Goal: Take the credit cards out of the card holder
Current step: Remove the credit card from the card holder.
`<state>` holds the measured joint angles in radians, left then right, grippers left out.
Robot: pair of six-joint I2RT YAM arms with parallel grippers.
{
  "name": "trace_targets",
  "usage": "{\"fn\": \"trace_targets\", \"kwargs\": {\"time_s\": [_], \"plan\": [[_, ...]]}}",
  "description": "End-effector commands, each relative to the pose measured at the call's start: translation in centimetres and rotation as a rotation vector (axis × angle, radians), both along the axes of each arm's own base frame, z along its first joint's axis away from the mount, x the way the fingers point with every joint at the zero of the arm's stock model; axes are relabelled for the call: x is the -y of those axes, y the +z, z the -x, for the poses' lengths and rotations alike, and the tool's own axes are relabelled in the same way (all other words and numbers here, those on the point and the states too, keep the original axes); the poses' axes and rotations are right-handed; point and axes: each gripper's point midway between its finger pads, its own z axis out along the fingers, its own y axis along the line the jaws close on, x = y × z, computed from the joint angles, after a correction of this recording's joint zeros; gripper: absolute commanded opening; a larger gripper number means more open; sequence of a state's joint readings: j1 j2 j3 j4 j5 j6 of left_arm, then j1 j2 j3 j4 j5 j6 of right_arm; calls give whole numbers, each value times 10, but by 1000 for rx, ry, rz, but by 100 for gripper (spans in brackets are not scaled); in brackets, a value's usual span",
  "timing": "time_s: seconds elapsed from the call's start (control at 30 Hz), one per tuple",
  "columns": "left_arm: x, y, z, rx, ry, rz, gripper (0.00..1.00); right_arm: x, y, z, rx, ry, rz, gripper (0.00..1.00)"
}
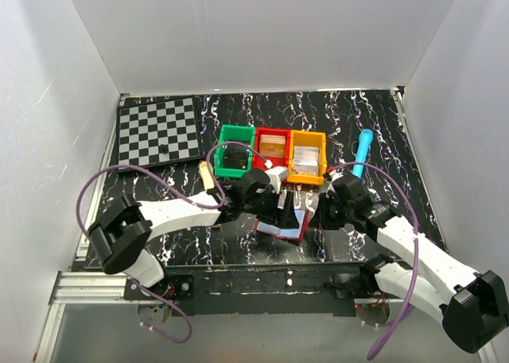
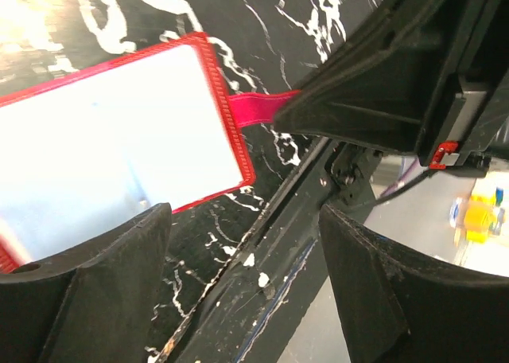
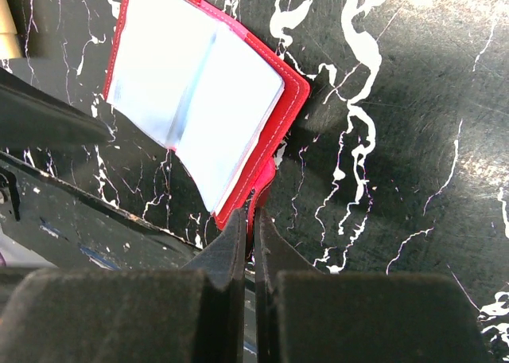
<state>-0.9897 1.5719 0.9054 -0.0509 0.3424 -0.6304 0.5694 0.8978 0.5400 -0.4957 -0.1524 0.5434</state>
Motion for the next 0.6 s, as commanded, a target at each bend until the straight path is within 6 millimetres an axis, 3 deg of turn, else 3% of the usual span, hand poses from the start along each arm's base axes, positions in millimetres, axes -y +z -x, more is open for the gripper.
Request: {"fn": "trace_targets", "kwargs": {"time_s": [0.0, 0.1, 0.2, 0.57], "plan": [[-38, 6, -32, 8, 241, -7, 75, 1, 2, -5, 39, -1, -5, 1], [-52, -14, -35, -49, 274, -52, 75, 0, 1, -4, 37, 2, -8, 1], [-52, -27, -33, -75, 263, -97, 74, -1, 0, -5, 35, 1, -10, 1], [-56, -45, -31, -102, 255, -157, 74, -4, 1, -8, 32, 2, -17, 1]]}}
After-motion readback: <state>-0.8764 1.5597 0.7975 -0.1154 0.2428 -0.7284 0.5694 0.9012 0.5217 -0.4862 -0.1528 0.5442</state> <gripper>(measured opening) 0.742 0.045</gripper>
